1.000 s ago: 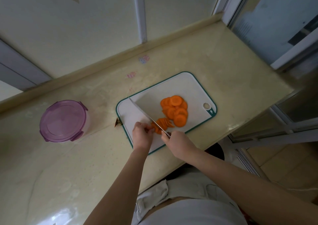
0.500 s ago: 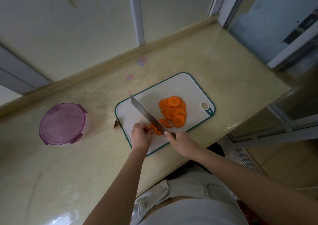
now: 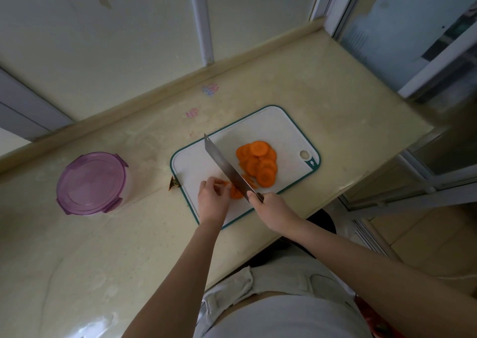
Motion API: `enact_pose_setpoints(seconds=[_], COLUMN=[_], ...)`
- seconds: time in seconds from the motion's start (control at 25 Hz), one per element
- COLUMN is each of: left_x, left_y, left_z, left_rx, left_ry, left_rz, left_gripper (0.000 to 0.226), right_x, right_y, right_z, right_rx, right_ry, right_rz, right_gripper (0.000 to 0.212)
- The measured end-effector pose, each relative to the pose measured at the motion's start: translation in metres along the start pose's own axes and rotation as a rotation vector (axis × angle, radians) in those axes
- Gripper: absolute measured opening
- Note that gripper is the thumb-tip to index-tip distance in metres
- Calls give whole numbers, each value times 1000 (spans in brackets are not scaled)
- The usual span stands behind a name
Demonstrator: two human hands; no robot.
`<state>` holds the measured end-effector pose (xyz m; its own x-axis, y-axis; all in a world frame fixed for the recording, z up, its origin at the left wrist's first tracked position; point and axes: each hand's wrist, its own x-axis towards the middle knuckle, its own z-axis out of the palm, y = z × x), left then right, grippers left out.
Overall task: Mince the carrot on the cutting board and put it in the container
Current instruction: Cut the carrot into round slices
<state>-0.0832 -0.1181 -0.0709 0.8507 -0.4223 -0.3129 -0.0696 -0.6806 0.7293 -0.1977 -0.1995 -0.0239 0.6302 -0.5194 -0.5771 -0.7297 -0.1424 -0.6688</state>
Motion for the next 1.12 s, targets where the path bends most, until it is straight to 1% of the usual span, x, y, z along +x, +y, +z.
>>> enact_pose_setpoints(seconds=[0.16, 0.32, 0.52, 0.68, 0.76, 0.88, 0.96, 1.12], left_x=[3, 10, 13, 12, 10, 7, 4, -3], left_y=[8, 9, 8, 5, 2, -3, -5, -6], left_z=[5, 3, 3, 6, 7, 9, 7, 2], left_rx=[16, 28, 67, 96, 96, 105, 109, 45], left_ry=[11, -31, -50, -60, -54, -56, -60, -41], left_rz=[-62, -89, -72, -35, -14, 15, 35, 39], left_gripper=[18, 17, 16, 15, 14, 12, 16, 25], right_x=[1, 3, 8, 3, 8, 14, 13, 6], right_y=[1, 2, 5, 7, 7, 8, 7, 2], right_z=[2, 4, 10, 13, 3, -13, -11, -7], right_rx=[5, -37, -46, -79, -38, 124, 144, 104], right_ry=[8, 8, 28, 36, 6, -62, -73, -34], right_rz=[21, 41, 83, 73, 93, 155, 128, 47], right_gripper=[51, 52, 48, 49, 49, 49, 50, 52])
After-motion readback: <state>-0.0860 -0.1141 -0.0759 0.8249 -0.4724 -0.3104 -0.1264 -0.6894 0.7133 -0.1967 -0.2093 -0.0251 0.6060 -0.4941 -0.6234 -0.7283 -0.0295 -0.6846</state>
